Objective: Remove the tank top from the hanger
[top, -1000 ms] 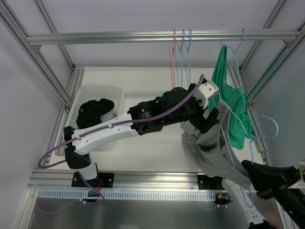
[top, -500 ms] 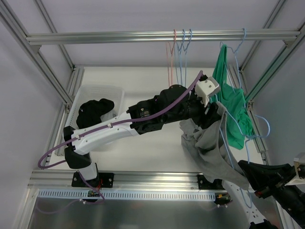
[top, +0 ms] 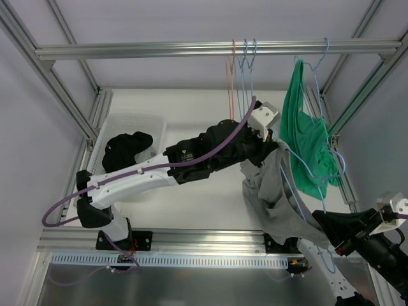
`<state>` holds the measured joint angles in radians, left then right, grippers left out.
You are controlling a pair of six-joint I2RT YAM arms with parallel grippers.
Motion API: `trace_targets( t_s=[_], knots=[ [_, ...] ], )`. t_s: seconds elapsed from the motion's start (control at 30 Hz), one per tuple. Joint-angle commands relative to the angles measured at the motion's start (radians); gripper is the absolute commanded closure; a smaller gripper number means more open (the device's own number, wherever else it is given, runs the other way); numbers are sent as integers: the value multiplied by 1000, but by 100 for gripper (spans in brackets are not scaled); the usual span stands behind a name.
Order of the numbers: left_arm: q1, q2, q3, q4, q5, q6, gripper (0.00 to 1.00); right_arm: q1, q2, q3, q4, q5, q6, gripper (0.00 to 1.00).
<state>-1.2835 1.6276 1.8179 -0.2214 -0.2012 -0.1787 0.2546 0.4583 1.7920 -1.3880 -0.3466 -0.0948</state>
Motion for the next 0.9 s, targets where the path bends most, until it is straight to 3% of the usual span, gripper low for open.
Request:
trace_targets(
  t_s=[0.0, 0.1, 0.2, 0.57, 0.7, 0.77, 0.87],
  knots=[
    [-8, -135, -73, 83, -296, -65, 100, 31, 19, -17, -62, -22, -37, 100],
    [-7, -205, -155, 82, -485, -142, 100, 84, 7, -25, -83, -28, -62, 100],
    [-7, -265, -218, 82, -561, -165, 100, 146, -13, -25, -83, -112, -92, 100],
    [-7, -426, -362, 79, -613, -219, 100, 298, -56, 67, -57, -285, -166, 100],
    [-7, -477, -390, 80, -563, -234, 100, 314, -40, 78, -42, -243, -178, 100],
    [-7, -497, -405, 80, -439, -234, 100, 316, -38, 25, 25, -203, -146, 100],
    [-10, -523, -477, 114, -261, -271, 100, 313, -79, -197, 346, -206, -31, 100]
  ],
)
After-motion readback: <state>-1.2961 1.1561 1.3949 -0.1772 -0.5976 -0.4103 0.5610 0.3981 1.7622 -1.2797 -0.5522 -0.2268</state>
